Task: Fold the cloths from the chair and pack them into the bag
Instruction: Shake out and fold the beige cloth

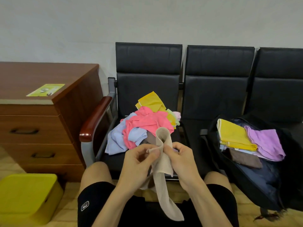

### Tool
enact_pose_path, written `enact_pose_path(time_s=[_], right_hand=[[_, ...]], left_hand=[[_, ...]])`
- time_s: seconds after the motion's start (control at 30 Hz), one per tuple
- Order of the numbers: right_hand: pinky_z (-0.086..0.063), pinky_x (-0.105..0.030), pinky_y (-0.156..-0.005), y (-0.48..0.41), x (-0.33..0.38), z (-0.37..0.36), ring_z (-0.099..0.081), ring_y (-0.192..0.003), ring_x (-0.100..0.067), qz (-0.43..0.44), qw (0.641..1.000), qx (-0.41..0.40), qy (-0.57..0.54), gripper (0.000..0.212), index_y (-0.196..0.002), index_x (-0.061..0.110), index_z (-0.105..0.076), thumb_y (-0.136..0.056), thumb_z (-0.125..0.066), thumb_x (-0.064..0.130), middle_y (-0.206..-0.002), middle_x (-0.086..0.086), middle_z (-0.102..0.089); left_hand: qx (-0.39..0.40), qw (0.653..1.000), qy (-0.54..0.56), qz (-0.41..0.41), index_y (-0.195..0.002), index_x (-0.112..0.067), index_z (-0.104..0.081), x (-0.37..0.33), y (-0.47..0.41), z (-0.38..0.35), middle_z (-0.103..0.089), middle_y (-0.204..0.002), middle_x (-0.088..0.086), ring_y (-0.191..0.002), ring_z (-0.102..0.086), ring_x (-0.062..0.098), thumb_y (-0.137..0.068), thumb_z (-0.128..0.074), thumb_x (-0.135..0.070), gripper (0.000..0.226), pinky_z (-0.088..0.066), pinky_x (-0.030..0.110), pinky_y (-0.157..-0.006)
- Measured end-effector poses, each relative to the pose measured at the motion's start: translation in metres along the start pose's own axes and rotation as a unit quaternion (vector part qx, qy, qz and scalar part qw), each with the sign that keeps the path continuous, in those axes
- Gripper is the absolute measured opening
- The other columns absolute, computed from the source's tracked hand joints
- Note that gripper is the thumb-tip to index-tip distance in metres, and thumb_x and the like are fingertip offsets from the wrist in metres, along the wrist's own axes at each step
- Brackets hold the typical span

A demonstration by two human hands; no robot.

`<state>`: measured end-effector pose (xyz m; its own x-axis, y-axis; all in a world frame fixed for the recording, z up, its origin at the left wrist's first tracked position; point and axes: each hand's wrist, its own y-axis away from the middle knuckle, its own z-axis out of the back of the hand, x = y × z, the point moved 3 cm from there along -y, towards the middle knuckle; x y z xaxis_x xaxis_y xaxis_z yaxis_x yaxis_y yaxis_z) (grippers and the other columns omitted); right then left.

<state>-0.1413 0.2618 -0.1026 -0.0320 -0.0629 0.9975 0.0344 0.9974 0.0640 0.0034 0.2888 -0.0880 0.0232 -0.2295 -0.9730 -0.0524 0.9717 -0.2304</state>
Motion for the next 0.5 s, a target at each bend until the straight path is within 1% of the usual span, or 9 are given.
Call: enact_pose_path(time_s=[0.07, 0.17, 0.27, 0.33, 0.37, 0.4, 0.47, 0.5], right_hand=[[-0.052, -0.026, -0.059, 0.003, 0.0, -0.001, -0.067, -0.067, -0.014, 0.002, 1.0, -0.013, -0.003, 0.021, -0.087, 0.002, -0.069, -0.089, -0.072, 0.022, -0.071, -0.005, -0.068], [-0.048, -0.022, -0.055, 0.005, 0.001, 0.002, -0.064, -0.06, -0.01, 0.012, 0.999, -0.032, 0.03, 0.022, -0.081, 0.002, -0.067, -0.087, -0.074, 0.022, -0.065, -0.003, -0.065], [-0.043, -0.018, -0.049, 0.005, 0.003, 0.006, -0.054, -0.05, -0.005, 0.028, 0.996, -0.048, 0.066, 0.027, -0.069, 0.008, -0.059, -0.088, -0.073, 0.02, -0.057, -0.002, -0.058], [-0.042, -0.018, -0.049, 0.004, 0.004, 0.006, -0.053, -0.048, -0.003, 0.02, 0.996, -0.055, 0.071, 0.028, -0.067, 0.011, -0.057, -0.089, -0.072, 0.019, -0.056, 0.0, -0.058], [-0.043, -0.019, -0.05, 0.004, 0.003, 0.007, -0.054, -0.049, -0.004, 0.011, 0.996, -0.055, 0.063, 0.028, -0.067, 0.011, -0.057, -0.089, -0.072, 0.018, -0.056, 0.0, -0.058], [-0.045, -0.023, -0.053, 0.004, 0.003, 0.007, -0.056, -0.053, -0.009, -0.001, 0.997, -0.054, 0.052, 0.028, -0.068, 0.009, -0.056, -0.089, -0.072, 0.018, -0.058, -0.002, -0.058], [-0.048, -0.033, -0.058, 0.003, 0.001, 0.008, -0.055, -0.062, -0.024, -0.037, 0.998, -0.05, 0.021, 0.026, -0.073, 0.007, -0.053, -0.089, -0.071, 0.017, -0.067, -0.012, -0.055], [-0.047, -0.035, -0.058, 0.003, 0.002, 0.009, -0.054, -0.065, -0.027, -0.056, 0.997, -0.045, -0.001, 0.022, -0.076, 0.008, -0.054, -0.089, -0.07, 0.017, -0.072, -0.014, -0.054]], left_hand=[[0.014, 1.0, 0.02, 0.001, -0.091, -0.007, -0.077, 0.001, 0.005, -0.005, -0.077, -0.086, 0.004, -0.082, -0.072, 0.011, -0.09, -0.065, 0.0, 0.014, -0.053, 0.018, -0.071], [0.026, 1.0, 0.01, -0.006, -0.092, -0.013, -0.079, 0.002, 0.005, -0.007, -0.077, -0.087, 0.003, -0.087, -0.073, 0.016, -0.089, -0.069, -0.004, 0.014, -0.054, 0.022, -0.076], [0.038, 0.999, 0.005, 0.001, -0.094, -0.017, -0.079, 0.004, 0.006, -0.008, -0.077, -0.089, 0.003, -0.089, -0.072, 0.019, -0.089, -0.07, -0.008, 0.013, -0.058, 0.03, -0.08], [0.052, 0.999, -0.009, 0.007, -0.097, -0.02, -0.079, 0.007, 0.008, -0.011, -0.076, -0.091, 0.004, -0.091, -0.071, 0.023, -0.089, -0.073, -0.014, 0.012, -0.058, 0.039, -0.084], [0.059, 0.998, -0.021, 0.005, -0.097, -0.024, -0.079, 0.008, 0.009, -0.011, -0.075, -0.092, 0.003, -0.091, -0.07, 0.024, -0.086, -0.075, -0.017, 0.013, -0.058, 0.042, -0.085], [0.063, 0.997, -0.033, 0.001, -0.097, -0.029, -0.078, 0.008, 0.009, -0.012, -0.072, -0.093, 0.002, -0.09, -0.068, 0.023, -0.083, -0.078, -0.019, 0.017, -0.057, 0.041, -0.084], [0.08, 0.995, -0.058, -0.007, -0.096, -0.036, -0.077, 0.009, 0.01, -0.011, -0.067, -0.097, -0.006, -0.092, -0.064, 0.016, -0.072, -0.086, -0.021, 0.03, -0.055, 0.03, -0.08], [0.093, 0.993, -0.07, -0.012, -0.098, -0.039, -0.075, 0.008, 0.01, -0.01, -0.064, -0.099, -0.01, -0.094, -0.063, 0.013, -0.065, -0.089, -0.026, 0.037, -0.053, 0.025, -0.079]])
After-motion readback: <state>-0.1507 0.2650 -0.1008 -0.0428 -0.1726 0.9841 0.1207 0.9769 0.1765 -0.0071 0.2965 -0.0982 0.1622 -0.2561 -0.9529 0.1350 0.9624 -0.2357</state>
